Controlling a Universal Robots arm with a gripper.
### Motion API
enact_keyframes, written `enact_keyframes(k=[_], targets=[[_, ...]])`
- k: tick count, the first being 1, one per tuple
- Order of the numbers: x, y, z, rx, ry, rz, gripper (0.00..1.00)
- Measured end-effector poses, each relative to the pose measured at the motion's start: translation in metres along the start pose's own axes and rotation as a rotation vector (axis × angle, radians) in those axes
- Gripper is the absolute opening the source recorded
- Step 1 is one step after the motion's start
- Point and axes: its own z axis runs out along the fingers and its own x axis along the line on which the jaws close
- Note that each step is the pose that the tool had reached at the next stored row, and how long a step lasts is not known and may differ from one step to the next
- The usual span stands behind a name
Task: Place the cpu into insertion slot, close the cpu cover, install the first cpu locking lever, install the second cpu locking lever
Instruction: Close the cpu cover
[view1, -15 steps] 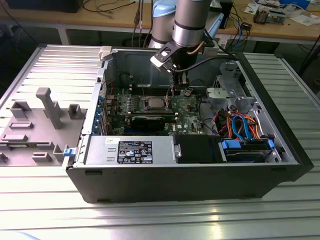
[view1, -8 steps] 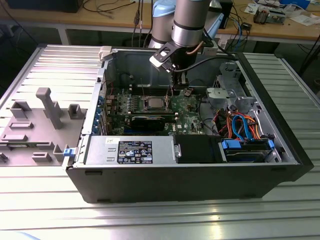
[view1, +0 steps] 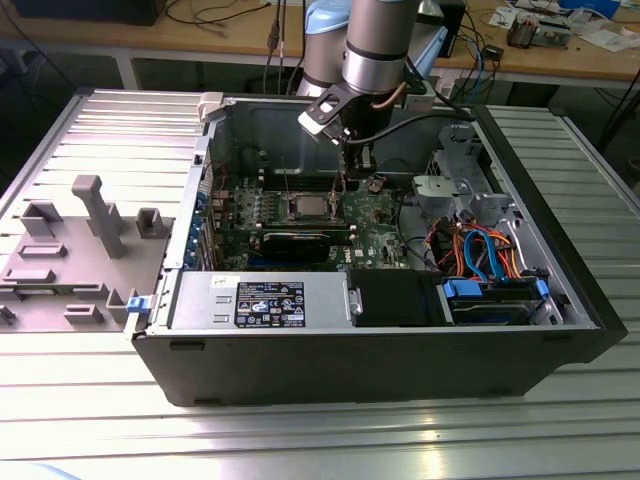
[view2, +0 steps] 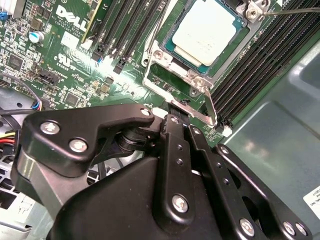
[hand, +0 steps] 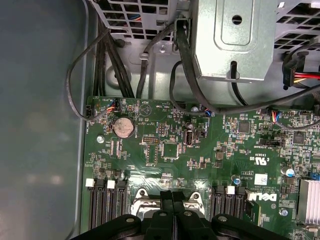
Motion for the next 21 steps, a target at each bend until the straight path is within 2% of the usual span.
enact_keyframes(k=[9, 11, 21], targets=[[-0.0003, -0.0019, 0.0002, -0.0001, 0.0010, 0.000, 0.11], [-0.0012, -0.0051, 0.0004, -0.0004, 0.0058, 0.000, 0.11], [-0.0014, -0.0078, 0.0005, -0.0004, 0.0061, 0.000, 0.11]])
